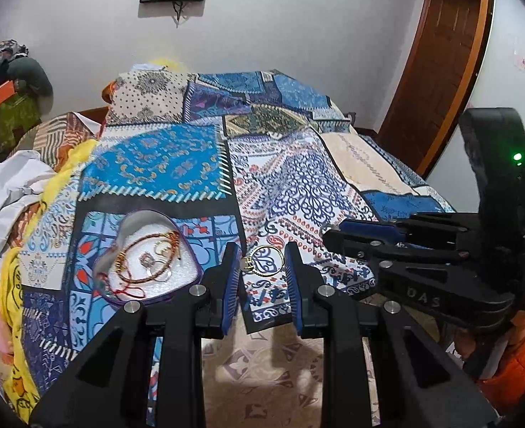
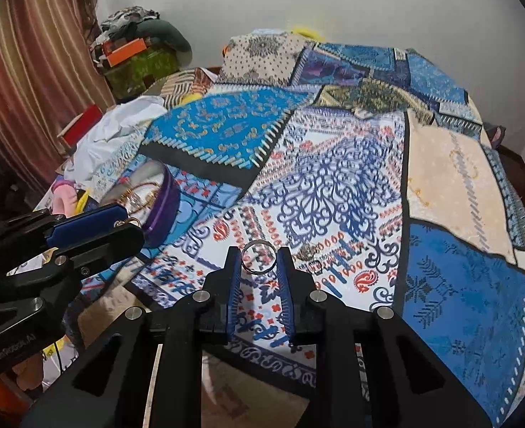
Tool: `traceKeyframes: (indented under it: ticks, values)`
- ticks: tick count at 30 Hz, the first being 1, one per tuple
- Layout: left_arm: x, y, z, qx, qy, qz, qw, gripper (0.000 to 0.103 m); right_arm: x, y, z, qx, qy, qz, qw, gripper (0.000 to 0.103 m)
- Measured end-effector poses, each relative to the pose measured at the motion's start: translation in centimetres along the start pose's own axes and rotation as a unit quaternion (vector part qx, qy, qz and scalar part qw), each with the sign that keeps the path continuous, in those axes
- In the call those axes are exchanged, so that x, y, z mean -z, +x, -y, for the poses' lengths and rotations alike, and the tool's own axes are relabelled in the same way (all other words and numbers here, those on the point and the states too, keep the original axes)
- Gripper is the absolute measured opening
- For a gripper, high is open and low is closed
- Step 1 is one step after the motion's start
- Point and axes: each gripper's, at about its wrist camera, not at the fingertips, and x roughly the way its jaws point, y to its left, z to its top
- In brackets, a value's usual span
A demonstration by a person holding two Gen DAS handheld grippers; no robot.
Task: Organize jewelry
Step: 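Grasp a gold ring with the left tool while the right tool grasps a silver ring, then lower both held rings into the heart box and open both tools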
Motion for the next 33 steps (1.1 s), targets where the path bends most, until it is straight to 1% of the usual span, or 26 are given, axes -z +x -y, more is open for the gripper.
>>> traceKeyframes:
  ticks: [10,17,26,33]
  values:
    - [-0.7,-3.6,-1.6,-0.018,-0.006,0.04,0.999,0.025,-2.0,-3.2,-2.6,-0.005,-0.013,0.056,0.998,0.018]
    - [-1.2,-5.8,-3.3,-0.037,-0.008,0.067,0.997,0.025,-3.5,-3.9,-4.9,-0.019,-0.024,0.083,0.996,0.018]
    - [-1.3,-7.0,-6.1,-0.064,-0.021,0.082,0.9944,0.025,-4.8,-3.3,-7.6,-0.042,-0.045,0.094,0.994,0.018]
    - [-0.4,-5.8,-8.6,-0.075,-0.042,0.063,0.9943,0.025,-5.3,-1.1,-9.0,-0.058,-0.054,0.079,0.994,0.018]
